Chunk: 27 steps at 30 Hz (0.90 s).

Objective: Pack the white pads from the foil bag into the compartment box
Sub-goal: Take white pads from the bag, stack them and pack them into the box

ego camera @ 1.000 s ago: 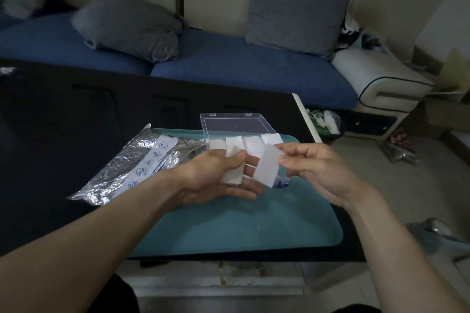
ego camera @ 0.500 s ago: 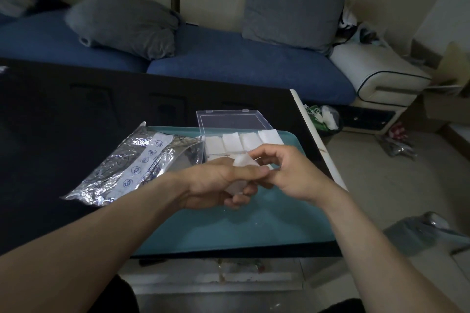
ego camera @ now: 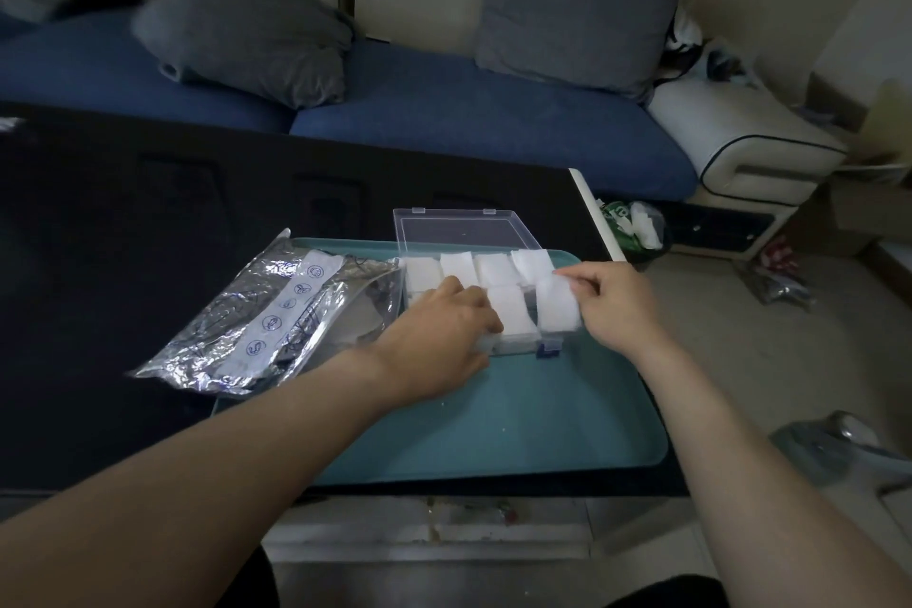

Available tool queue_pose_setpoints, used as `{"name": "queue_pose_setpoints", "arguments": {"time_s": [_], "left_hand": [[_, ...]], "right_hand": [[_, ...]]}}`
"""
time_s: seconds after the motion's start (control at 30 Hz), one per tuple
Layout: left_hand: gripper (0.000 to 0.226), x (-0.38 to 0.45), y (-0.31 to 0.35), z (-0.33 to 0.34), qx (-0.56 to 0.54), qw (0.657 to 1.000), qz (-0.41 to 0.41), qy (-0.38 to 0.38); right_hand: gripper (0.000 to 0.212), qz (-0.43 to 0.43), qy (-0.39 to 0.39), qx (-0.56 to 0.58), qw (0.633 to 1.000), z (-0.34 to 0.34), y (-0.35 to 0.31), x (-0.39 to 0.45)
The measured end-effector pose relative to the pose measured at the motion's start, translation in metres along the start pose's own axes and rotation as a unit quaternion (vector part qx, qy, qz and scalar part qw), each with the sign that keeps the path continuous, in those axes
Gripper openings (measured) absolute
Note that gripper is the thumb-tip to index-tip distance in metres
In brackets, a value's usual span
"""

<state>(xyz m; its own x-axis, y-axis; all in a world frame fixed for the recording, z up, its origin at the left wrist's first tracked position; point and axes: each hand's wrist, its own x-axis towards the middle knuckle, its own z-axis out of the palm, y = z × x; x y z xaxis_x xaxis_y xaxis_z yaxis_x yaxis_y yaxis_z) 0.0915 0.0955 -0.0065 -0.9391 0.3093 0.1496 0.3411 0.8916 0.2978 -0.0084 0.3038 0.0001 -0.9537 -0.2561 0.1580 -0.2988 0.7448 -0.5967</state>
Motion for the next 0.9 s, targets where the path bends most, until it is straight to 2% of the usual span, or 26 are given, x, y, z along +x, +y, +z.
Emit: {"name": "queue_pose_setpoints", "arguments": {"time_s": [0.1,0.2,0.3,0.4,0.5,0.7,0.8,0.9], "left_hand": [[0.035,0.000,0.002,-0.001,0.037,0.999,0.026,-0.004],[0.032,-0.001,0.002,0.001,0.023,0.999,0.025,-0.005],[0.029,-0.001,0.001,0.003,0.012,0.999,0.029,0.006],[0.027,-0.001,0.000,0.005,0.011,0.999,0.032,0.011],[0.027,-0.001,0.000,0.007,0.013,0.999,0.032,0.012],[0.031,-0.002,0.004,0.008,0.007,1.000,0.029,0.007],[0.036,-0.003,0.007,0.009,0.016,0.999,0.035,0.000],[0.038,-0.003,0.008,0.010,0.031,0.998,0.045,0.004]], "right_hand": [[0.026,0.019,-0.036,-0.071,0.997,0.004,-0.004,0.003],[0.020,0.031,-0.046,-0.138,0.989,0.005,-0.011,0.007],[0.019,0.027,-0.038,-0.195,0.980,0.005,-0.022,0.005],[0.014,0.042,-0.035,-0.211,0.976,0.009,-0.031,-0.001],[0.018,0.056,-0.031,-0.233,0.970,0.013,-0.040,-0.005],[0.016,0.055,-0.010,-0.337,0.940,0.016,-0.049,-0.011],[0.017,0.025,0.028,-0.337,0.941,0.019,-0.044,-0.012],[0.018,-0.012,0.038,-0.274,0.961,0.011,-0.035,-0.009]]}}
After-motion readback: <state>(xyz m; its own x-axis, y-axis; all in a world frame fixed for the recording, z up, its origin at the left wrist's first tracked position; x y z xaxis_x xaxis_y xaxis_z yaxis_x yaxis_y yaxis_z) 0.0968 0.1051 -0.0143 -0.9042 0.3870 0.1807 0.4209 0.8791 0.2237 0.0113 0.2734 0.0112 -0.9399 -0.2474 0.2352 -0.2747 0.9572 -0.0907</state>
